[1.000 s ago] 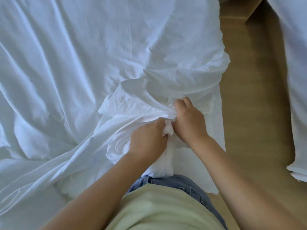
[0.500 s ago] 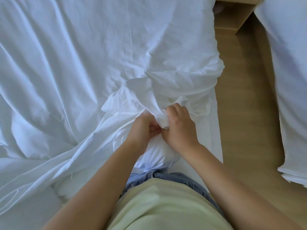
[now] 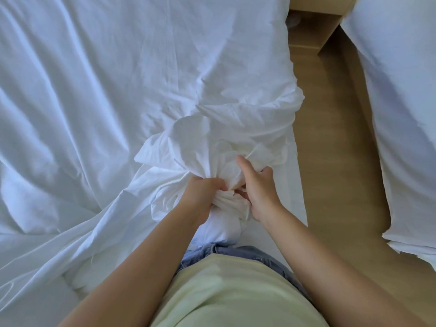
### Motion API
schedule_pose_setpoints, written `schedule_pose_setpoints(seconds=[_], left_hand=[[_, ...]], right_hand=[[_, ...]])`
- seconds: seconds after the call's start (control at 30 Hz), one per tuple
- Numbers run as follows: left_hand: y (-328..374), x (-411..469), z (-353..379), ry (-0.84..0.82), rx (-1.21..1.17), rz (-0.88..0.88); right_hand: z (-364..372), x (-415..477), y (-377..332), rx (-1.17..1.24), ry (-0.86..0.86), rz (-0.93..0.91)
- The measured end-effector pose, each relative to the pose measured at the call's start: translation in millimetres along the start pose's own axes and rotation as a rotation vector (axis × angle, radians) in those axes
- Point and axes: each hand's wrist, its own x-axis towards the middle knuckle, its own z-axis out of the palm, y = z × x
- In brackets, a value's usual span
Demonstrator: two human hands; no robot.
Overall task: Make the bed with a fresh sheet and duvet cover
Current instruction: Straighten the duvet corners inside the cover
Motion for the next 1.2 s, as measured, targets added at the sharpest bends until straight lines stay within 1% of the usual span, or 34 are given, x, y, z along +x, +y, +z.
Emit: schedule_pose_setpoints(seconds=[0.07, 0.13, 0.23, 0.37, 0.47, 0.53, 0.6, 0.63, 0.67, 0.73, 0.83, 0.93, 1.0, 1.07, 1.13, 1.2], left_hand=[[-2.4, -1.9, -2.0, 0.001, 0.03, -0.007], [-2.3, -3.9, -2.0, 0.008, 0.037, -0.014], [0.3, -4.6, -0.9, 0.051, 0.089, -0.037], [-2.1, 0.9, -2.7, 0.147, 0.194, -0.01], [-7.8, 5.4, -2.3, 0.191, 0.274, -0.004], [-9.9, 9.0, -2.2, 0.216, 0.411, 0.026], [-10.1, 10.9, -1.5, 0.208, 0.647, 0.124], [-10.0, 11.2, -0.9, 0.195, 0.729, 0.182], [-10.9, 12.1, -0.4, 0.17, 0.762, 0.215], [-12.2, 13.5, -0.2, 0.114, 0.731, 0.212], [-15.9, 12.5, 0.4, 0.084, 0.576, 0.186], [-17.1, 5.9, 6.0, 0.027, 0.409, 0.136], [-18.0, 2.8, 8.4, -0.026, 0.399, 0.112], [-19.2, 4.0, 6.7, -0.009, 0.403, 0.118], [-17.9, 5.6, 3.7, 0.027, 0.371, 0.126], [-12.7, 5.7, 2.1, 0.067, 0.289, 0.137]], right_hand=[[-1.2, 3.4, -7.9, -0.021, -0.074, 0.082], [-0.5, 6.7, -12.4, -0.034, -0.08, 0.107], [3.9, 11.7, -10.1, -0.043, -0.051, 0.083], [6.7, 8.4, -2.1, -0.107, -0.07, 0.042], [4.2, 12.4, 2.5, -0.113, -0.042, 0.061], [2.5, 14.8, 2.3, -0.114, -0.03, 0.095], [1.8, 15.7, -0.2, -0.122, -0.031, 0.104], [2.0, 16.3, -0.9, -0.127, -0.034, 0.095], [2.2, 17.5, 0.0, -0.132, -0.031, 0.076], [3.0, 18.6, 4.2, -0.176, -0.015, 0.026], [2.4, 18.0, 12.7, -0.212, 0.022, 0.015], [-2.0, 22.6, 15.0, -0.213, 0.02, 0.12], [-3.8, 24.4, 11.4, -0.197, -0.018, 0.226], [-2.8, 24.1, 7.8, -0.19, -0.044, 0.28], [1.0, 21.5, 7.1, -0.171, -0.028, 0.225], [6.4, 12.9, 8.8, -0.195, 0.022, 0.034]])
